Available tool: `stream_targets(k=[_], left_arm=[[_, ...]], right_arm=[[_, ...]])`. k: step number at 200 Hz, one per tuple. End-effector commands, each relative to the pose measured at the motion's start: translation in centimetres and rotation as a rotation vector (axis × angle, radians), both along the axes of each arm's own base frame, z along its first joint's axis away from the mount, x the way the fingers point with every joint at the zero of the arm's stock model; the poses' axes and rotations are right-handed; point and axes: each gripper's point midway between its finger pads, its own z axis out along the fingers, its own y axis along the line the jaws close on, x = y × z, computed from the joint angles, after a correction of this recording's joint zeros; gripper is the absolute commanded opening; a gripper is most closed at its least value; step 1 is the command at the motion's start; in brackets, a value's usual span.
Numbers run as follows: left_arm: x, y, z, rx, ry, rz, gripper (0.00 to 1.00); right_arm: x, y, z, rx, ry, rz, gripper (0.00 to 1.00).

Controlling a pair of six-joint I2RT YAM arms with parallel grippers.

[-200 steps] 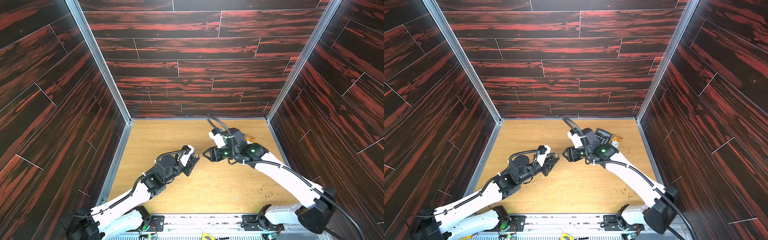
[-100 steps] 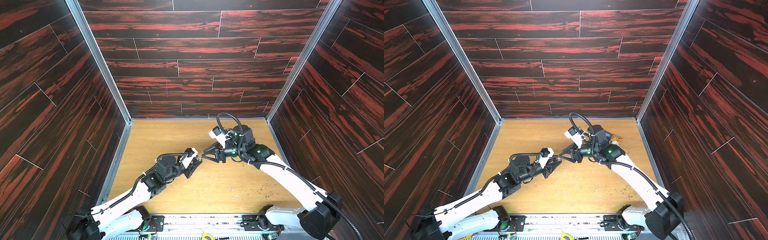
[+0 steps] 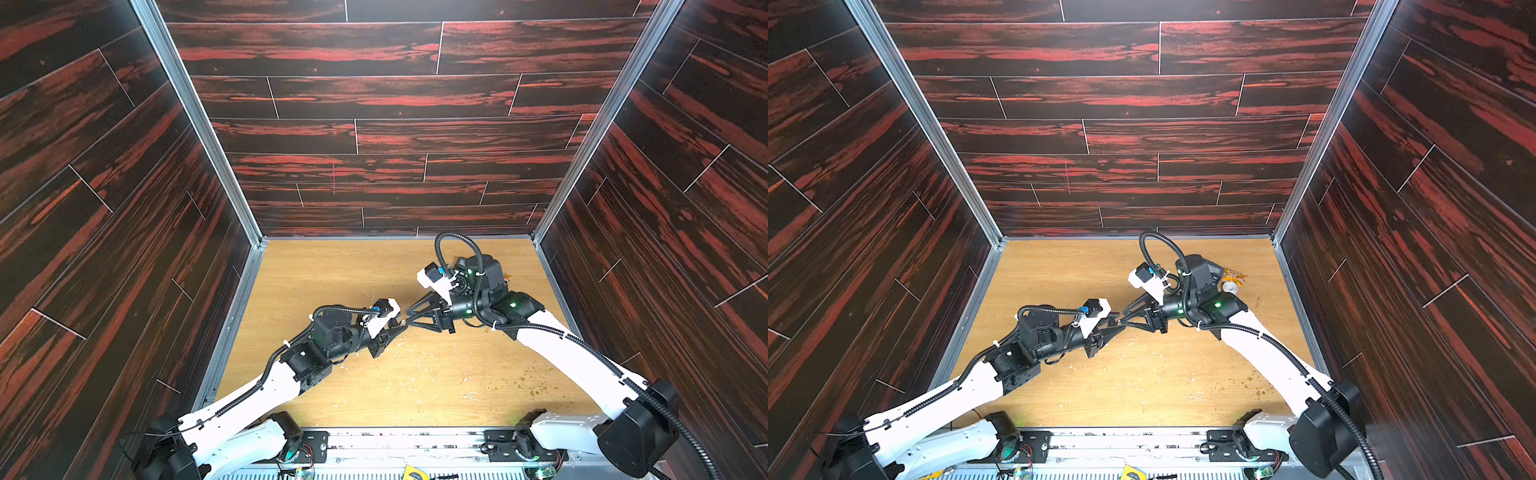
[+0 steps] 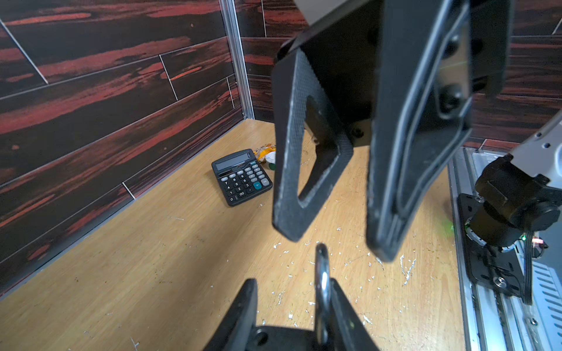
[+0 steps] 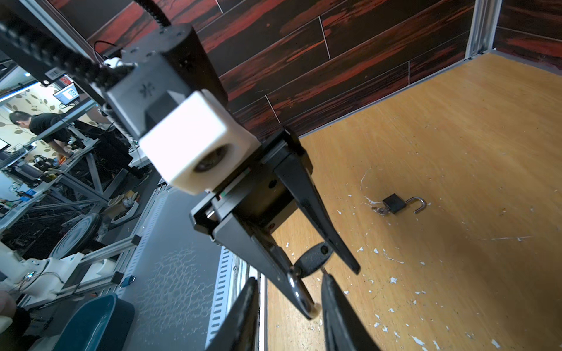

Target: Unlock with the key

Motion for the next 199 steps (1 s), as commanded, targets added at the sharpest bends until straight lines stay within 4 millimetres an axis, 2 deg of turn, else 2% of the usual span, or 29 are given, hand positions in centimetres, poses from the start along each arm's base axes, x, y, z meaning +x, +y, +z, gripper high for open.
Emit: stream_targets(k=[1, 59, 113, 151, 199], left_arm=[[-0.4, -0.2, 2.7, -0.031, -0.075, -0.040, 0.00], [-0.9, -0.6, 3.5, -0.055, -0.065, -0.081, 0.00], [-0.8, -1.0, 4.5, -0.081, -0.071, -0.093, 0.00], [-0.7, -1.3, 5.3, -0.091, -0.066, -0.110, 0.00], [0.1, -1.5, 5.6, -0.106, -0.045, -0.095, 0.00]], right_arm=[[-0.2, 0.2, -0.5, 0.012, -0.031, 0.046, 0.33], [-0.2, 0.4, -1.3, 0.012, -0.023, 0.074, 0.30], [-0.6, 0.5, -1.7, 0.017, -0.005, 0.103, 0.21], [-1.3, 0.6, -1.2, 0.033, -0.010, 0.130, 0.19], [-1.2, 0.6, -1.2, 0.029, -0.010, 0.127, 0.08]])
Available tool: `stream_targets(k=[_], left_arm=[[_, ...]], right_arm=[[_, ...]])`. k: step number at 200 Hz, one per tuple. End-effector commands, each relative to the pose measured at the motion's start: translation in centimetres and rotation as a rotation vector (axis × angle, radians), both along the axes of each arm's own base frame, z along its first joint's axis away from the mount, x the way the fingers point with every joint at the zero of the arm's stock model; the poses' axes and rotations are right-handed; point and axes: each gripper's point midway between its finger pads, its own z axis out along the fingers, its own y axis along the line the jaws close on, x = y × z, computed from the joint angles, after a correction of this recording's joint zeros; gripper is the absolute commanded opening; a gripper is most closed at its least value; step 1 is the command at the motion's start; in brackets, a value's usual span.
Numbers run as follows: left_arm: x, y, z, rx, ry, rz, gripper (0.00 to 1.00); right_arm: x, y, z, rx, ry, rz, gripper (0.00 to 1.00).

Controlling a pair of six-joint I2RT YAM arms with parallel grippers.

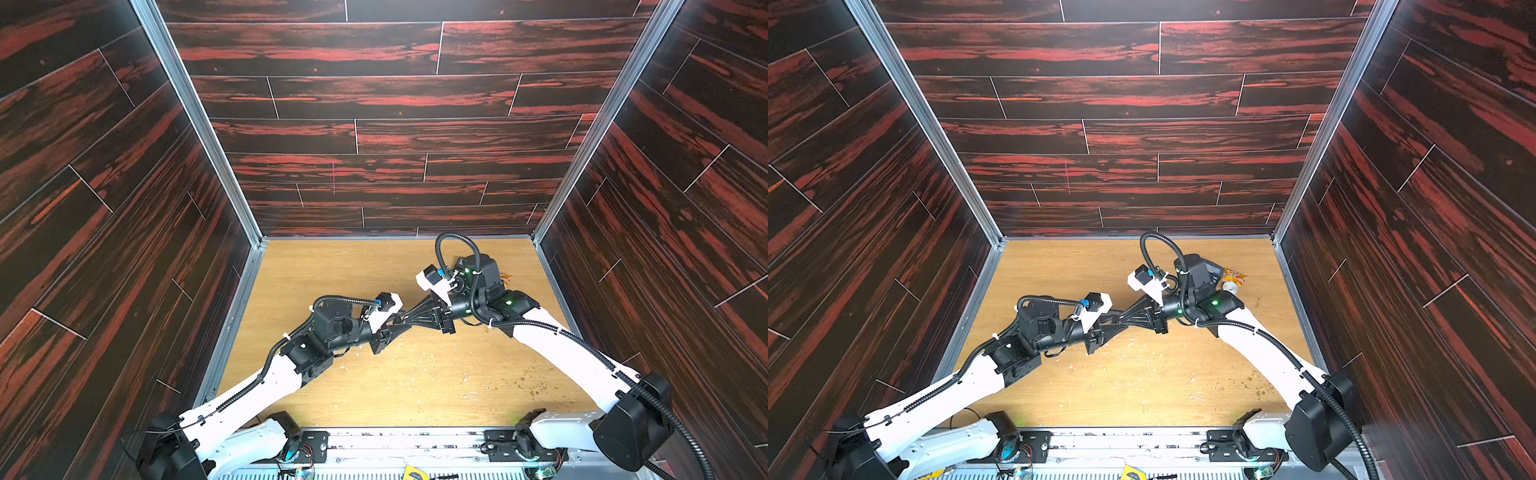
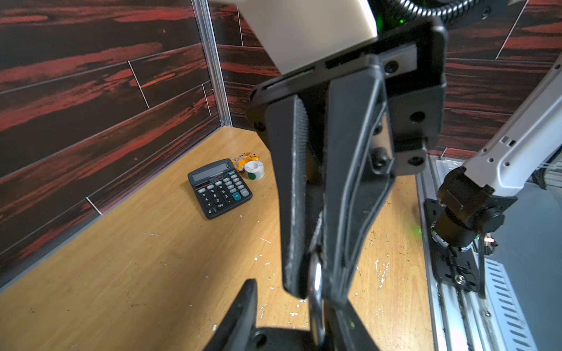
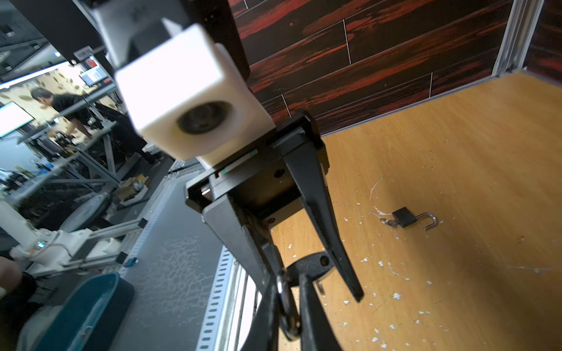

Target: Unlock with the key

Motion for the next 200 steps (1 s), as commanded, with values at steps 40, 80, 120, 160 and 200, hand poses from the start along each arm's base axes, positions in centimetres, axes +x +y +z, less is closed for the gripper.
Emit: stream_targets(k=[40, 80, 120, 160, 200], left_arm=[[1.5, 0.0, 3.7, -0.094, -0.065, 0.062, 0.00], [1.8, 0.5, 2.8, -0.095, -0.015, 0.107, 0.03], [0.8, 0.7, 2.4, -0.089, 0.015, 0.078, 0.42], [0.5, 0.9, 1.3, -0.069, 0.057, 0.065, 0.58], [0.7, 1.8, 0.8, -0.078, 0.074, 0.091, 0.71]], right_arm=[[0.1, 0.4, -0.5, -0.020, 0.028, -0.010, 0.02], [0.8, 0.6, 0.1, -0.019, 0.012, -0.087, 0.00], [0.0, 0.7, 0.7, -0.005, 0.011, -0.064, 0.00], [-1.1, 0.4, 1.5, 0.029, 0.005, -0.017, 0.00], [-1.2, 0.3, 1.7, 0.024, -0.002, -0.025, 0.00]])
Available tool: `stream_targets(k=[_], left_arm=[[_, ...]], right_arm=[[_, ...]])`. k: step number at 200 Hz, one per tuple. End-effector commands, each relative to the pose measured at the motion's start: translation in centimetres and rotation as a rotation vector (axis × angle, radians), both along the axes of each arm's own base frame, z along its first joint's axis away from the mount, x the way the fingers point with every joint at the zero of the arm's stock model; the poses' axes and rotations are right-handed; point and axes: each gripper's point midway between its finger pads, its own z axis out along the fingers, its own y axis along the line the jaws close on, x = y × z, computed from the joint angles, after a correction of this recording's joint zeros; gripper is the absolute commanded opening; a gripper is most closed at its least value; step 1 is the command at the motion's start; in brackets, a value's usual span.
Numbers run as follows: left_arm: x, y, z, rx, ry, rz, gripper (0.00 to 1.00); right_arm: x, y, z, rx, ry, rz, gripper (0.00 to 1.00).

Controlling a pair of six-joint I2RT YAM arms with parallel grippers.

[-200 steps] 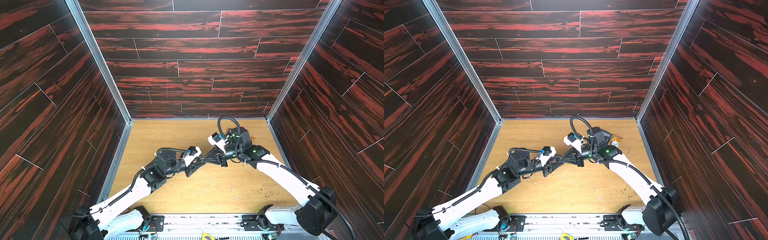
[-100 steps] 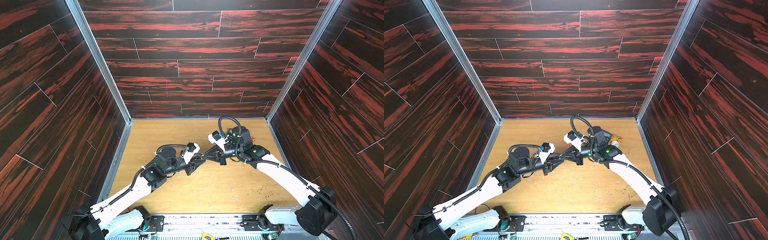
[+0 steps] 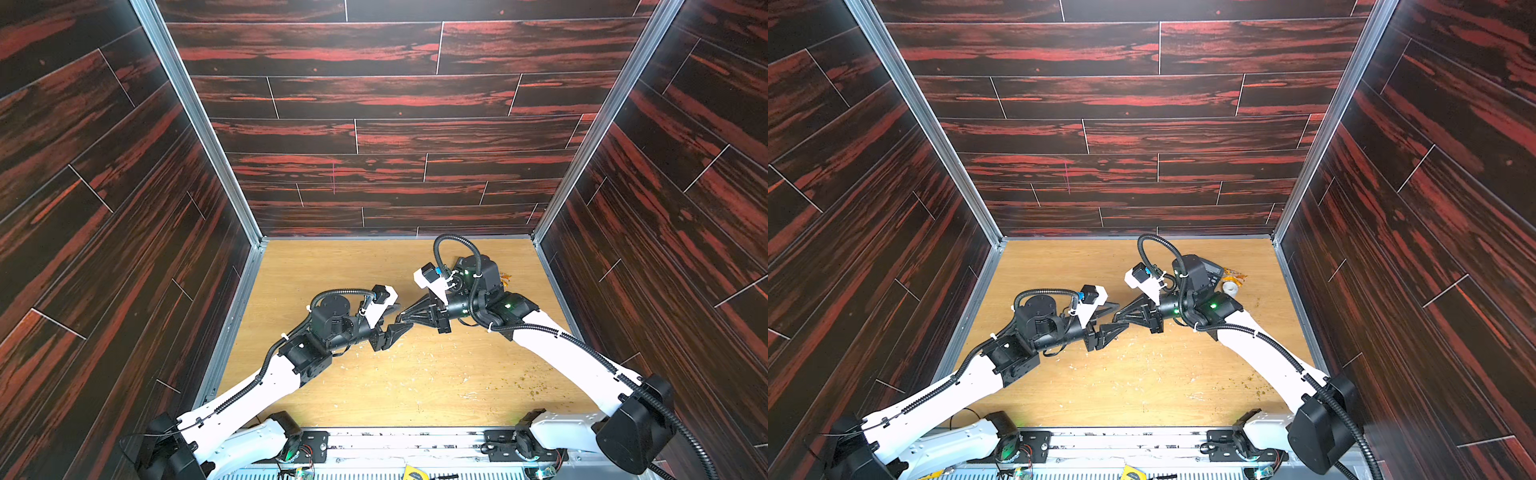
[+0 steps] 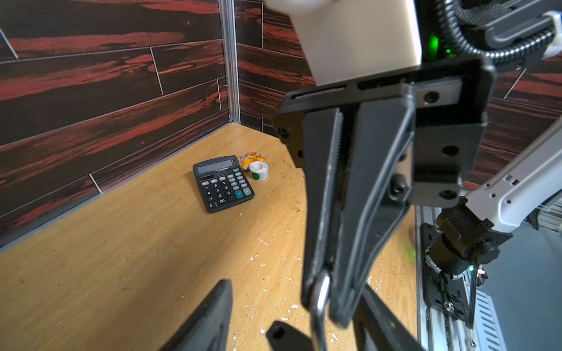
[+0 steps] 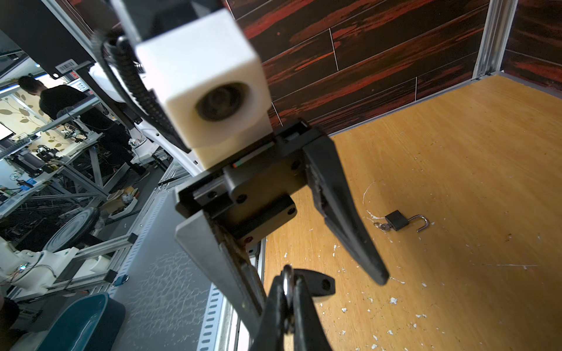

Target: Unlock with the key

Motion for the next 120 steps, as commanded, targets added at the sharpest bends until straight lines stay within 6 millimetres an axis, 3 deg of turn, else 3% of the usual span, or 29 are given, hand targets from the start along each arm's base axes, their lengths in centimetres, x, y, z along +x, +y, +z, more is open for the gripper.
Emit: stream_targets(k=[1, 46, 120], left_arm=[[-0.3, 0.8, 0.4, -0.022, -0.015, 0.005, 0.71], [-2.3, 1.5, 1.6, -0.096, 0.017, -0.060, 0.89], [-1.4, 1.4, 0.0, -0.127, 0.130, -0.058, 0.89]], right_arm=[[-1.4, -0.5, 1.2, 0.027, -0.030, 0.032, 0.00], [-1.0, -0.3, 1.5, 0.026, -0.032, 0.015, 0.00], [-1.3, -0.6, 2.5, 0.058, -0.106, 0.017, 0.00]])
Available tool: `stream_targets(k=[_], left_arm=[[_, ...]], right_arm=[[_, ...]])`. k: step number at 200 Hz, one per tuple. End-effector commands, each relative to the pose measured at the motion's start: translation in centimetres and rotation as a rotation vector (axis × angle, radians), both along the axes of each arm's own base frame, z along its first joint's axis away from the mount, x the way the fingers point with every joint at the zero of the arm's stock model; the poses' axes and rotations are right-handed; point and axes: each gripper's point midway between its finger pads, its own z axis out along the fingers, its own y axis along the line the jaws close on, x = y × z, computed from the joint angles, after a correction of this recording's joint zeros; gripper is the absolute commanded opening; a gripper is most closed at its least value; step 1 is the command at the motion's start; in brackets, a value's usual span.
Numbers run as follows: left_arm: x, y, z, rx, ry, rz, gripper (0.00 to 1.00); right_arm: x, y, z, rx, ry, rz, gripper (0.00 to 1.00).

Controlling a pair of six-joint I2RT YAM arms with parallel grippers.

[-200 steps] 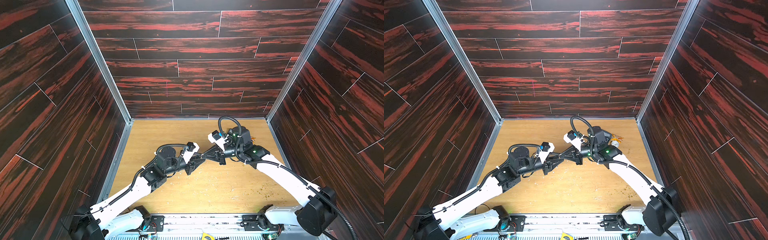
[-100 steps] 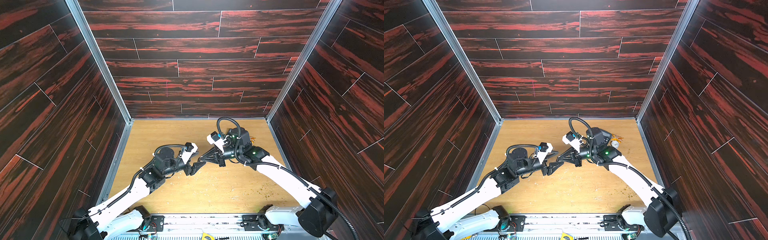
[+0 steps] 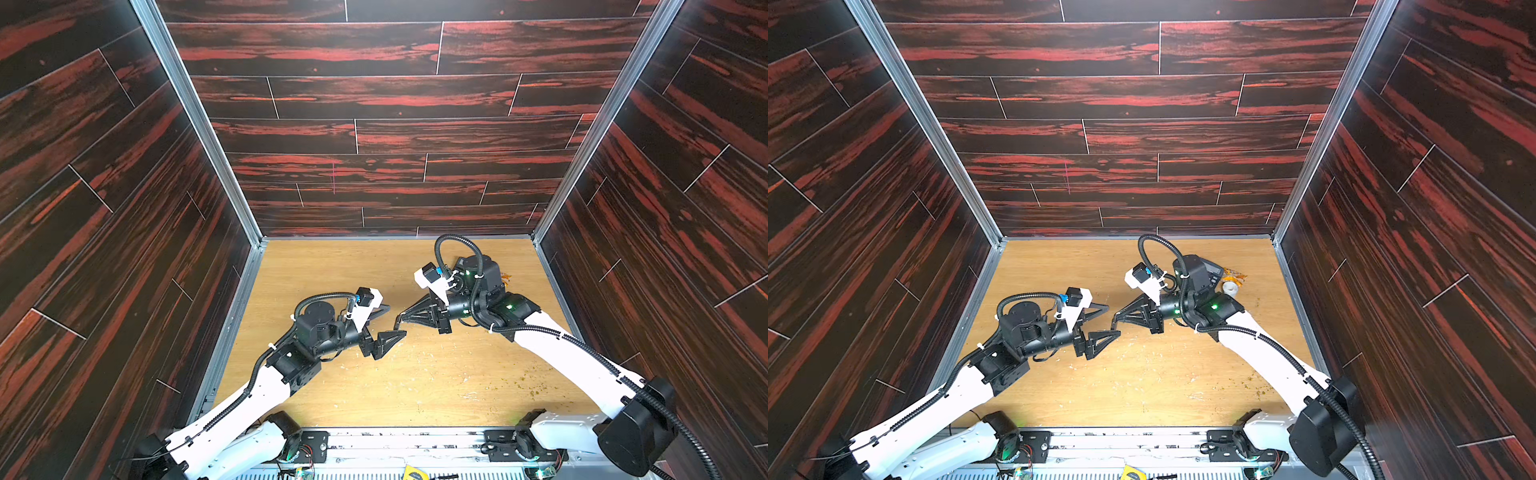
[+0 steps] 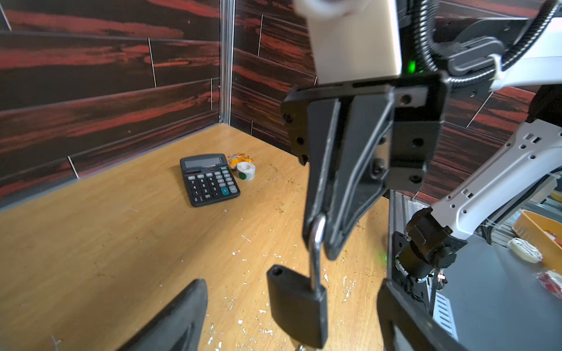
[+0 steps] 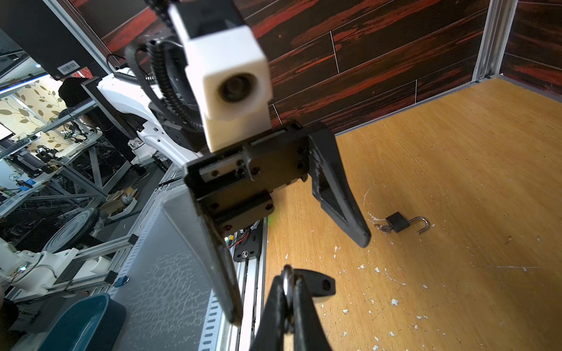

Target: Unlock with the key

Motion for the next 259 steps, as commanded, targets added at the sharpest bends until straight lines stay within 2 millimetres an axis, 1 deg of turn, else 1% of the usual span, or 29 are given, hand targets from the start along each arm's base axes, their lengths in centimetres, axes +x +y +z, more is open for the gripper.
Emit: stream_targets(k=[1, 23, 51, 60, 68, 86, 110, 120, 135, 154, 165, 179, 206, 220, 237, 248, 259], left_arm=[[0.0, -0.4, 0.2, -0.034, 0.028, -0.032, 0.89], [-0.3, -1.1, 0.7, -0.069, 0.040, -0.083, 0.83], [-0.6, -1.7, 1.3, -0.084, 0.046, -0.127, 0.75], [-0.7, -1.8, 1.6, -0.099, 0.045, -0.146, 0.71], [-0.8, -2.0, 1.6, -0.100, 0.054, -0.161, 0.68], [-0.9, -2.4, 1.5, -0.101, 0.068, -0.186, 0.67], [-1.3, -2.6, 1.7, -0.113, 0.073, -0.220, 0.59], [-1.3, -2.6, 1.8, -0.118, 0.074, -0.223, 0.58], [-1.3, -2.7, 1.9, -0.118, 0.070, -0.224, 0.47], [-1.4, -2.6, 1.9, -0.117, 0.065, -0.220, 0.47], [-1.5, -2.5, 1.9, -0.118, 0.064, -0.219, 0.45], [-1.5, -2.4, 1.7, -0.111, 0.066, -0.215, 0.39], [-1.5, -2.1, 1.5, -0.106, 0.057, -0.195, 0.35], [-1.4, -1.9, 1.3, -0.103, 0.054, -0.183, 0.28], [-1.5, -1.7, 1.6, -0.110, 0.045, -0.180, 0.25], [-1.5, -1.7, 1.7, -0.114, 0.041, -0.177, 0.21], [-1.3, -1.6, 1.6, -0.112, 0.039, -0.163, 0.14]], right_arm=[[-1.1, -0.5, 2.0, 0.050, -0.094, 0.024, 0.00], [-1.4, -0.5, 2.3, 0.057, -0.110, 0.040, 0.00], [-1.6, -0.7, 2.2, 0.053, -0.123, 0.047, 0.00], [-1.6, -0.7, 2.1, 0.052, -0.122, 0.049, 0.00], [-1.6, -0.7, 2.1, 0.053, -0.125, 0.048, 0.00], [-1.7, -0.7, 2.5, 0.063, -0.137, 0.048, 0.00], [-1.8, -0.8, 2.7, 0.067, -0.141, 0.052, 0.00], [-1.9, -0.8, 2.7, 0.068, -0.142, 0.053, 0.00], [-1.9, -0.8, 2.7, 0.068, -0.144, 0.053, 0.00], [-1.9, -0.9, 2.7, 0.067, -0.143, 0.051, 0.00], [-2.0, -1.0, 2.7, 0.067, -0.147, 0.049, 0.00], [-2.0, -1.0, 2.7, 0.067, -0.146, 0.047, 0.00], [-2.1, -1.1, 2.8, 0.068, -0.147, 0.048, 0.00], [-2.2, -1.1, 3.0, 0.073, -0.152, 0.049, 0.00], [-2.2, -1.1, 3.0, 0.073, -0.151, 0.050, 0.00], [-2.1, -1.1, 2.8, 0.070, -0.149, 0.048, 0.00], [-2.1, -1.1, 2.8, 0.069, -0.148, 0.049, 0.00]])
